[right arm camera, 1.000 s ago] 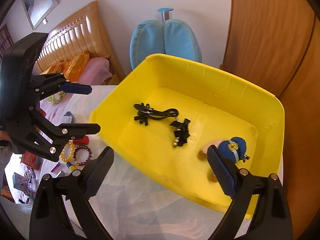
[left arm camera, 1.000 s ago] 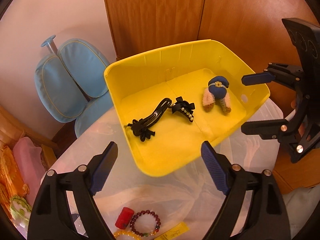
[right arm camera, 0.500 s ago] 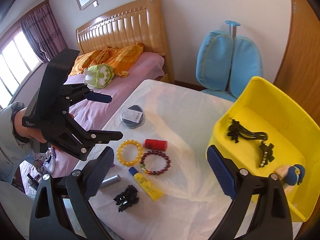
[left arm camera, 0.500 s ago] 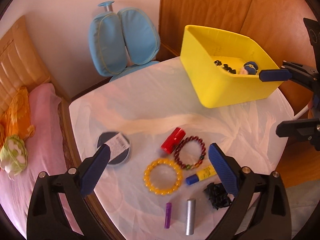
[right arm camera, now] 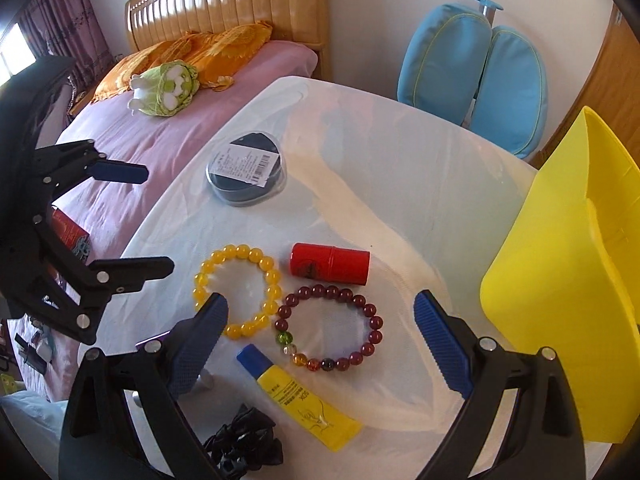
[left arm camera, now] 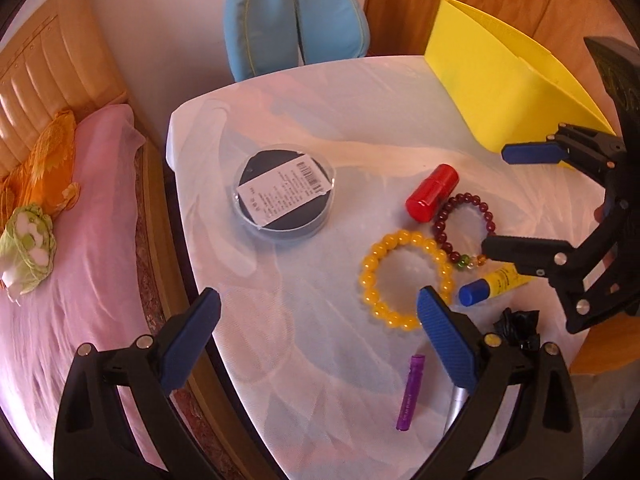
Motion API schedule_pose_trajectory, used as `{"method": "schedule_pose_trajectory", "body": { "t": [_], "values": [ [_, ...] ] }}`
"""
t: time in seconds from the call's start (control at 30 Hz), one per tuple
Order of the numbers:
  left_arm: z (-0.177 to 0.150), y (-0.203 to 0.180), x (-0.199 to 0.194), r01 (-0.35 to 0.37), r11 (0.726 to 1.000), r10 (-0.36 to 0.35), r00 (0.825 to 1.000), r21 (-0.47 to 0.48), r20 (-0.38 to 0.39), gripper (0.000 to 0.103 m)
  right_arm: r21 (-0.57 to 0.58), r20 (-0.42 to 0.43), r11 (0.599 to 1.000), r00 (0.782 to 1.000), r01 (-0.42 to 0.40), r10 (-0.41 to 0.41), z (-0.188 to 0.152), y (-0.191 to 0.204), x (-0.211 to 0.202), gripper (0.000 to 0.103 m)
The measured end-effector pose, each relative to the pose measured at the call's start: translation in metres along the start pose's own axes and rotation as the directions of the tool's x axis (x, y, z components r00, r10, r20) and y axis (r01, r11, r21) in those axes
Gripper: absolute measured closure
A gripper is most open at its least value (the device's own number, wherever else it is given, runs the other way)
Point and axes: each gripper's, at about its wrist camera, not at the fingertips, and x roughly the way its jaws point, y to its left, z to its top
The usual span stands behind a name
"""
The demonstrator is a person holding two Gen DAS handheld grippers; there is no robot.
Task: Organize jewelry
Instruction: 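Withdraw the left gripper while moving the right gripper toward the red cylinder, then grasp the red cylinder with the right gripper and lift, then carry the red cylinder into the yellow bin with the right gripper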
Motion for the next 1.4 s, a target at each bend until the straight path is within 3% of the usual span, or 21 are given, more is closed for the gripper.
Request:
{"method": "schedule_pose_trajectory", "body": {
  "t": [0.17,0.3,0.63,0.67,0.73,0.77,1.4],
  "values": [
    [-0.003,0.007,0.012,0.043,0.997,-0.044,0.999,-0.056,-0.012,0.007,0.046,-0.011,0.997,0.998,0.058,-0.057,0.01,-0.003,0.02,0.008],
    [-0.004,0.01,0.017,0.028,0.998,-0.029,0.999,-0.05,-0.026,0.007,0.067,-0.033,0.993,0.995,0.099,-0.097,0.015,-0.008,0.034,0.008],
    [-0.007,0.022,0.015,0.018,0.997,-0.02,1.0,-0.077,-0.024,0.007,0.088,-0.041,0.989,0.993,0.115,-0.112,0.015,-0.012,0.05,0.008],
    [-0.007,0.022,0.015,0.018,0.997,-0.019,1.0,-0.077,-0.024,0.007,0.084,-0.039,0.989,0.992,0.121,-0.118,0.014,-0.012,0.051,0.015],
    [-0.008,0.021,0.014,0.017,0.997,-0.019,1.0,-0.076,-0.024,0.007,0.074,-0.044,0.991,0.993,0.111,-0.108,0.012,-0.009,0.053,0.042],
    [-0.008,0.02,0.014,0.017,0.997,-0.019,1.0,-0.077,-0.023,0.007,0.077,-0.036,0.991,0.994,0.109,-0.107,0.012,-0.008,0.052,0.048],
    [-0.018,-0.004,-0.006,0.009,0.997,-0.009,1.0,-0.071,0.008,0.007,0.043,0.023,0.998,0.998,0.049,-0.05,-0.011,0.011,0.004,0.048]
  ]
}}
